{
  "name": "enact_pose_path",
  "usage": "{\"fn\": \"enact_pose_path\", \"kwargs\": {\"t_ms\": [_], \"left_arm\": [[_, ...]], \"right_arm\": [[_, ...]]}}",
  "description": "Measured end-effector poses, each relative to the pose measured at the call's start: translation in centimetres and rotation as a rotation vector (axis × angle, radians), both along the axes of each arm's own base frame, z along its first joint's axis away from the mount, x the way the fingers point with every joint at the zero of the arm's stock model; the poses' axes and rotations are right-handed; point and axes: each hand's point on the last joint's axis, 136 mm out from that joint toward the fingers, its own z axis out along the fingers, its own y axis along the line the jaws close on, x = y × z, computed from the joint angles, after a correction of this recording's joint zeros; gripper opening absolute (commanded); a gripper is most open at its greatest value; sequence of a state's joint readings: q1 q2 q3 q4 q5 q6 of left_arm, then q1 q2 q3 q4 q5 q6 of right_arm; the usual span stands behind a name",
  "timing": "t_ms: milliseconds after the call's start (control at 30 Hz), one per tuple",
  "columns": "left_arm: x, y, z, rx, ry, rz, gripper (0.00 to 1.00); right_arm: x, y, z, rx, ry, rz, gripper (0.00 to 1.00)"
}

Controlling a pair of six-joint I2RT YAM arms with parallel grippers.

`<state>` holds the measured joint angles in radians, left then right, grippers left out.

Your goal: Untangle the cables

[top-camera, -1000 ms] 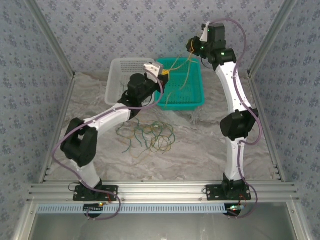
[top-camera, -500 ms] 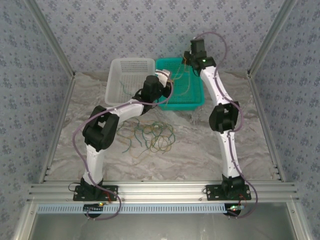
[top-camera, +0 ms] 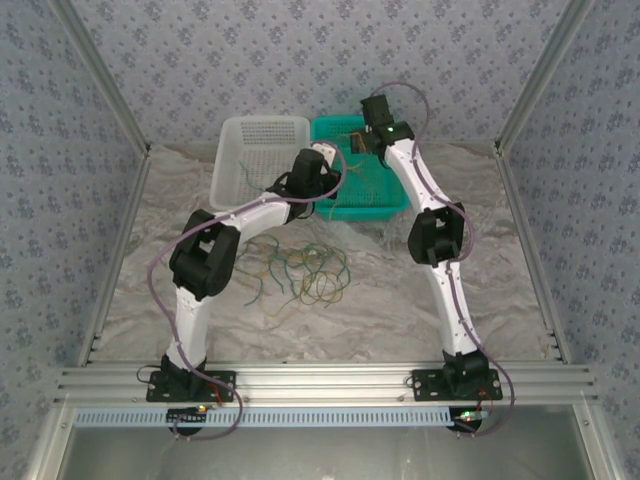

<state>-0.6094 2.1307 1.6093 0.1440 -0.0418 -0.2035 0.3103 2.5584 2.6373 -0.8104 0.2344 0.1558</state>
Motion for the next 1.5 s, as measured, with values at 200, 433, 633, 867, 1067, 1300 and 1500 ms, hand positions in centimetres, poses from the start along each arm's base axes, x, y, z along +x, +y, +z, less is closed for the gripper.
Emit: {"fn": "enact_pose_path", "kwargs": {"t_ms": [200,433,633,867,1067,1300,1500], "left_arm": [[1.1,-0.2,-0.4,0.036,0.038,0.023,0.0],[1.6,-0.1,-1.9,0.126,0.101,0.037,0.0],[1.4,1.0,-3.5,0.213,0.137,0.063,0.0],[0.8,0.8,-4.4,0.255,0.169,0.052,0.26],[1.0,-0.2,-1.1,0.284,0.113,0.036,0.55],[0.0,-2.8,6.6,0.281,0.006,0.004,0.62],[-4.9,0.2,13.7,0.196,-0.046,0.029,0.81]], "right_arm": [[-3.5,-1.5,1.7,-0.034,0.094,-0.02,0.87],[-8.3,-5.2,6.7,-0.138,0.142,-0.096,0.85],[-11.6,-7.0,6.4,0.149,0.266,-0.107,0.83],[-12.3,-7.2,6.1,0.248,0.295,-0.129,0.84],[-14.7,-4.6,7.2,0.274,0.285,-0.074,0.84],[-15.8,-4.3,11.0,0.28,0.171,-0.066,0.84],[-19.9,-4.4,11.0,0.29,0.104,-0.066,0.83]]}}
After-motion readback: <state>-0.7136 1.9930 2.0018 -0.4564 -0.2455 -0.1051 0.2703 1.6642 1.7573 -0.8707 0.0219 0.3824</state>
